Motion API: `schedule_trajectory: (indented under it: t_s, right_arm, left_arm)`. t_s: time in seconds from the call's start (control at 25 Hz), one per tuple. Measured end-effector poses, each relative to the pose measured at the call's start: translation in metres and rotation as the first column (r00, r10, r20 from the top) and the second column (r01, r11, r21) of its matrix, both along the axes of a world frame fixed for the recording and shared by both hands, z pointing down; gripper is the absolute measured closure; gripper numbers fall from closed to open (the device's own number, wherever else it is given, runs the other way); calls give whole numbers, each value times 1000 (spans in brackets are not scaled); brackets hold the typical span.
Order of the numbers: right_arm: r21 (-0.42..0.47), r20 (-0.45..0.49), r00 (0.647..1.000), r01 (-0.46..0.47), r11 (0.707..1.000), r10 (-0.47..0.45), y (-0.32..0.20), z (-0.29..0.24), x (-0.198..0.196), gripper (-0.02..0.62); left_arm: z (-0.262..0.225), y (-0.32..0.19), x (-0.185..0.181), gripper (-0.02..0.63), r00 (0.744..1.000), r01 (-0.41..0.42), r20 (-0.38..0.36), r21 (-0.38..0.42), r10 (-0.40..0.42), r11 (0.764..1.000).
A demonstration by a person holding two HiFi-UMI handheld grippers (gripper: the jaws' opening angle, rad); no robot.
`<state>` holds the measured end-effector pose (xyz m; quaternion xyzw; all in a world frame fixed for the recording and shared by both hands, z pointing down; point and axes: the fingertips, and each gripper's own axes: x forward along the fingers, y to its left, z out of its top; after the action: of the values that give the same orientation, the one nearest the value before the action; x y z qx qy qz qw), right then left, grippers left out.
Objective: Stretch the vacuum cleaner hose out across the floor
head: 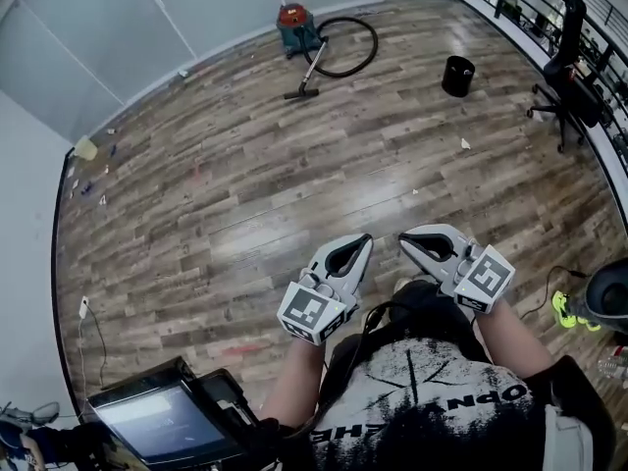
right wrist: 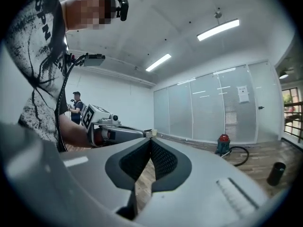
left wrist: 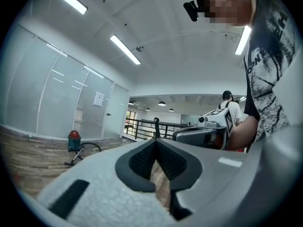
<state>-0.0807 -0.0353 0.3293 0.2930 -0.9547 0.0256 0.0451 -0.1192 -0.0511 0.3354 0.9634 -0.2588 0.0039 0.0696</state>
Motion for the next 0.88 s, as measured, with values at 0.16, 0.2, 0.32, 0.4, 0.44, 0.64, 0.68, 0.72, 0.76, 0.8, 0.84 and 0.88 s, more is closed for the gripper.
schedule_trajectory:
  t_s: [0.16, 0.2, 0.32, 0.4, 0.44, 0.64, 0.68, 0.72, 0.76, 0.8, 0.84, 0.88]
  right_arm:
    - [-18, 6, 1000, -16, 1000, 16, -37, 2, 8, 589]
    - [-23, 10, 1000, -15, 1000, 15, -49, 4, 9, 588]
    - [9, 33, 999, 6, 1000, -6, -94, 6, 8, 589]
    - [5, 42, 999, 14, 1000, -14, -125, 9, 11, 589]
    - [-15, 44, 999, 14, 1000, -13, -141, 12, 15, 588]
    - [-55, 48, 998, 40, 998, -37, -235, 8, 43, 589]
    - [-57, 66, 997, 48, 997, -44, -255, 5, 50, 588]
    - [-60, 88, 995, 56, 997, -50, -274, 0, 58, 588]
    - [-64, 104, 993, 64, 996, -57, -293, -4, 66, 588]
    - [-65, 110, 992, 71, 995, -64, -311, -7, 74, 588]
    - [-64, 105, 992, 80, 995, -73, -328, -8, 81, 589]
    - [-59, 94, 992, 89, 994, -83, -344, -9, 88, 588]
  left_arm:
    - [-1, -31, 5, 606, 1000, -2, -16, -13, 2, 1000]
    - [0, -42, 6, 606, 1000, -1, -12, -15, 1, 1000]
    - [6, -82, 7, 606, 1000, 17, -2, -27, -17, 999]
    - [8, -112, 10, 606, 1000, 31, 3, -34, -31, 999]
    - [8, -128, 12, 606, 999, 37, 5, -38, -37, 999]
    - [-4, -220, 36, 606, 998, 63, 14, -38, -63, 997]
    - [-7, -240, 42, 606, 998, 69, 18, -37, -68, 997]
    - [-9, -259, 47, 606, 997, 76, 24, -34, -75, 997]
    - [-12, -278, 53, 606, 996, 84, 29, -31, -83, 996]
    - [-15, -296, 59, 605, 995, 93, 31, -27, -92, 995]
    - [-18, -313, 64, 606, 994, 102, 31, -22, -102, 994]
    - [-21, -328, 69, 606, 993, 112, 32, -17, -111, 994]
